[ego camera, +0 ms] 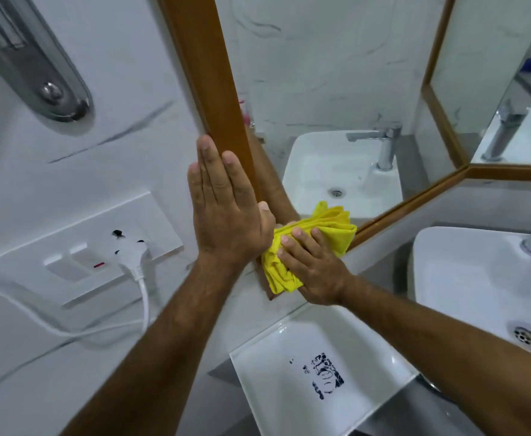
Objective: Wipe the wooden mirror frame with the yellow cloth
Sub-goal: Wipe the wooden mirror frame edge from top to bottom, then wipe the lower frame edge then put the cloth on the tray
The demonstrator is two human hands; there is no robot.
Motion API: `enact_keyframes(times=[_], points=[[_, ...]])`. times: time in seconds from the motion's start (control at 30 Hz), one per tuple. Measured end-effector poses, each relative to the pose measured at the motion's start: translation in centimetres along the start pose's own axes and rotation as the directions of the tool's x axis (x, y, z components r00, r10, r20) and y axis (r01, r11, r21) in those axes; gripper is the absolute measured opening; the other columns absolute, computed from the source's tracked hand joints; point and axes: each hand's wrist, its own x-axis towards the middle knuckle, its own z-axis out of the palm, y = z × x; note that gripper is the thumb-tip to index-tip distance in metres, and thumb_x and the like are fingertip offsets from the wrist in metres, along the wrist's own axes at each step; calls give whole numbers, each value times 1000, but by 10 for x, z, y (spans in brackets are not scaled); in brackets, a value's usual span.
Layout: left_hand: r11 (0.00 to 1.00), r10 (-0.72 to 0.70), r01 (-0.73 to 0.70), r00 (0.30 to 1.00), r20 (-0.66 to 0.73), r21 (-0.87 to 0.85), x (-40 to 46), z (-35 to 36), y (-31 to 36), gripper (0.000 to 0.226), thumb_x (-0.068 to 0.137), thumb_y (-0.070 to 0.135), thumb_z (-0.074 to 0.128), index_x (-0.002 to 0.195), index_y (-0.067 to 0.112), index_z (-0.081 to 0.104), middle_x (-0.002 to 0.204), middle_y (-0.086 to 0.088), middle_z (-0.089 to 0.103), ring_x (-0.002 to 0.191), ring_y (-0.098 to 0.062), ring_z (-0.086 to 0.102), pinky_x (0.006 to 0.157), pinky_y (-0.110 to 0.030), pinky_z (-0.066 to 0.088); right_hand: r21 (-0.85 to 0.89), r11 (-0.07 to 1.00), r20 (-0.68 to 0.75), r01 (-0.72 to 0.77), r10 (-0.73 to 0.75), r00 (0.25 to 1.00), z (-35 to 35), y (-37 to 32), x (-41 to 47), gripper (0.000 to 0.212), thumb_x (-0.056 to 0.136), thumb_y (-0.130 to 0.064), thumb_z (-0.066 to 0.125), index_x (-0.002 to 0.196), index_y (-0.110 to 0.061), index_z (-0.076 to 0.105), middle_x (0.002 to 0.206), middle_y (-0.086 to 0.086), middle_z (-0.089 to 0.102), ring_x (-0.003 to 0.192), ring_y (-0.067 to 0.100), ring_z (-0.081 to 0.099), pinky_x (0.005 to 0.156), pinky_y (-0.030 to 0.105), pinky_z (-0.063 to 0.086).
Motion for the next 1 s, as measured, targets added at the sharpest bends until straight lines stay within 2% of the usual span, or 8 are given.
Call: enact_keyframes(times=[0.2, 0.4, 0.47, 0.57, 0.73, 0.8, 0.9, 1.0], points=[[997, -20, 21, 1000, 19, -71, -8, 5, 4, 81, 79, 27, 51, 139, -17, 18, 138, -53, 29, 137, -56, 19, 122, -51, 10, 202, 978, 392, -45, -39, 919, 3, -15, -59, 63, 98, -49, 17, 149, -17, 36, 154, 7, 41, 145, 28, 31, 119, 50, 18], [988, -28, 60, 976, 217, -139, -5, -23, 9, 84, 78, 24, 50, 141, -19, 14, 142, -53, 22, 140, -59, 20, 120, -57, 13, 436, 826, 476, -358, 126, 870, -48, -23, -6, 28, 92, -27, 46, 110, -11, 61, 108, 6, 62, 99, 30, 55, 93, 44, 41], [987, -8, 53, 960, 280, -154, -10, -34, 8, 84, 79, 24, 46, 144, -19, 14, 148, -50, 16, 144, -56, 14, 121, -58, 14, 429, 760, 594, -487, 169, 787, -62, -28, 2, 18, 92, -22, 48, 99, -13, 62, 97, 8, 66, 93, 31, 58, 85, 41, 44], [967, 24, 71, 930, 367, -244, -47, -49, 7, 81, 80, 21, 41, 147, -16, 16, 155, -39, 8, 149, -48, 9, 121, -58, 16, 304, 738, 820, -602, 119, 560, -71, -42, -19, 14, 97, -20, 49, 91, -11, 58, 91, 15, 67, 87, 33, 60, 77, 39, 44], [944, 117, 99, 790, 602, -313, -160, -55, 20, 79, 75, 21, 41, 146, -12, 28, 157, -32, 16, 147, -46, 19, 119, -56, 21, 142, 638, 904, -757, 228, 362, -69, -59, -57, 20, 100, -20, 45, 91, -7, 57, 100, 19, 66, 88, 26, 55, 80, 33, 39], [936, 132, 140, 713, 689, -324, -196, -56, 24, 78, 77, 23, 41, 147, -9, 29, 158, -28, 18, 147, -44, 21, 120, -50, 15, 74, 718, 894, -692, 259, 365, -62, -65, -59, 22, 99, -25, 44, 99, -6, 56, 103, 20, 65, 93, 34, 58, 81, 38, 43], [938, 137, 178, 598, 789, -297, -238, -59, 28, 76, 78, 23, 42, 147, -8, 31, 158, -27, 20, 147, -43, 21, 118, -47, 14, -12, 866, 845, -499, 276, 459, -45, -78, -61, 22, 95, -27, 47, 107, -10, 53, 105, 17, 65, 95, 38, 60, 82, 42, 45], [943, 161, 173, 509, 846, -284, -270, -58, 31, 75, 74, 15, 56, 143, -8, 39, 156, -26, 29, 144, -43, 29, 119, -42, 13, -81, 946, 827, -313, 239, 509, -22, -104, -75, 30, 87, -11, 49, 116, -8, 50, 113, 18, 60, 108, 37, 52, 100, 47, 36]])
